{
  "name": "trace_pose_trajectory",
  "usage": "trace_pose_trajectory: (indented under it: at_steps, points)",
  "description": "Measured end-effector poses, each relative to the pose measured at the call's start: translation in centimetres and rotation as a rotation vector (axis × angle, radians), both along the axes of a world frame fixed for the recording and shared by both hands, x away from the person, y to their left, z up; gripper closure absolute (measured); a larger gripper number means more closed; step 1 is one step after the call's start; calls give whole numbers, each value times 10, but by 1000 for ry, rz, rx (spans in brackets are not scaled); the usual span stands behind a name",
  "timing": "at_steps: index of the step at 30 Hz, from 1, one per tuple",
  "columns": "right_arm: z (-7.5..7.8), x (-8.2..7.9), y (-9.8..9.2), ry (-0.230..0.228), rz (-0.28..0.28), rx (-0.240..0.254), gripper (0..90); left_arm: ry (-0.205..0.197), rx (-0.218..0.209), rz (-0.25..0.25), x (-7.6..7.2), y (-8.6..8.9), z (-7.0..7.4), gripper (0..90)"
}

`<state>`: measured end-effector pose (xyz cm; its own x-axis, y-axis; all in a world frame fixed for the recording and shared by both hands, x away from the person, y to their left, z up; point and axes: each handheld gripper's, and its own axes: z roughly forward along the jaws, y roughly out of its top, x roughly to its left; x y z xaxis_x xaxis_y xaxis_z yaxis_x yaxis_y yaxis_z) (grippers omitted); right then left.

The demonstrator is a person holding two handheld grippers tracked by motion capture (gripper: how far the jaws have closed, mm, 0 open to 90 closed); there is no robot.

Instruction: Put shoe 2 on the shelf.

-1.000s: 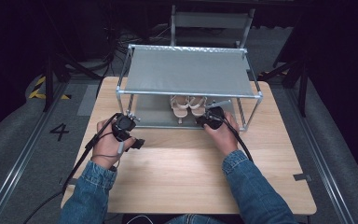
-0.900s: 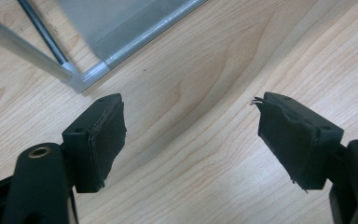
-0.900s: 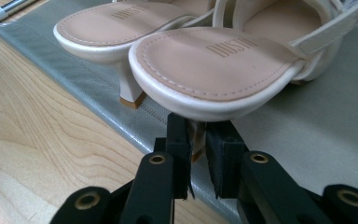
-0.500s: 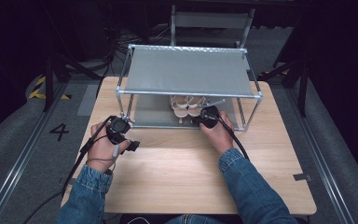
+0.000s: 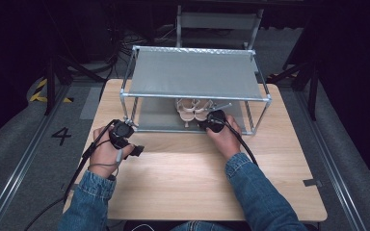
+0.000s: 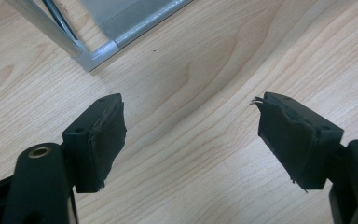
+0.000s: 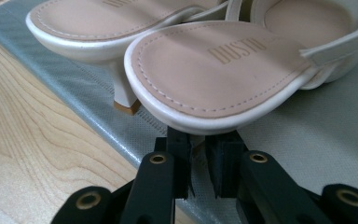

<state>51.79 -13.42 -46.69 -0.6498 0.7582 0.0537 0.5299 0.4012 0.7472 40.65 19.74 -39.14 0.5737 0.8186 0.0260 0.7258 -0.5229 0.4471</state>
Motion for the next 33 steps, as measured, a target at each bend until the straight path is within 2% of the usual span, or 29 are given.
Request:
trace_pose_trajectory:
  at_steps: [8,10,15,19,22,23,25,27,30,33]
  points:
    - [0,-2,-1,-1,-14,-4,796,-3,4,-7,2,0,0,237]
    - [2,-5,-2,-3,-28,17,736,-3,5,-9,3,0,0,237]
    - [13,-17,-5,-50,-46,-17,676,-4,4,-13,4,-2,0,237]
    - [24,-26,-13,-60,-42,5,634,-6,-4,-11,6,-4,1,236]
    - [36,-37,-22,-58,-41,16,613,-3,4,-21,8,-5,-1,236]
    - [36,-37,-22,-58,-41,16,613,-3,4,-21,8,-5,-1,236]
    - [43,-43,-27,-35,-41,22,603,1,4,-20,8,-5,-1,236]
    - [50,-49,-35,-43,-45,18,585,-2,12,-21,8,-7,-1,236]
    - [59,-56,-44,-30,-48,16,574,-9,25,-27,7,-9,0,236]
    - [68,-66,-56,-26,-52,14,560,-10,14,-27,7,-9,2,235]
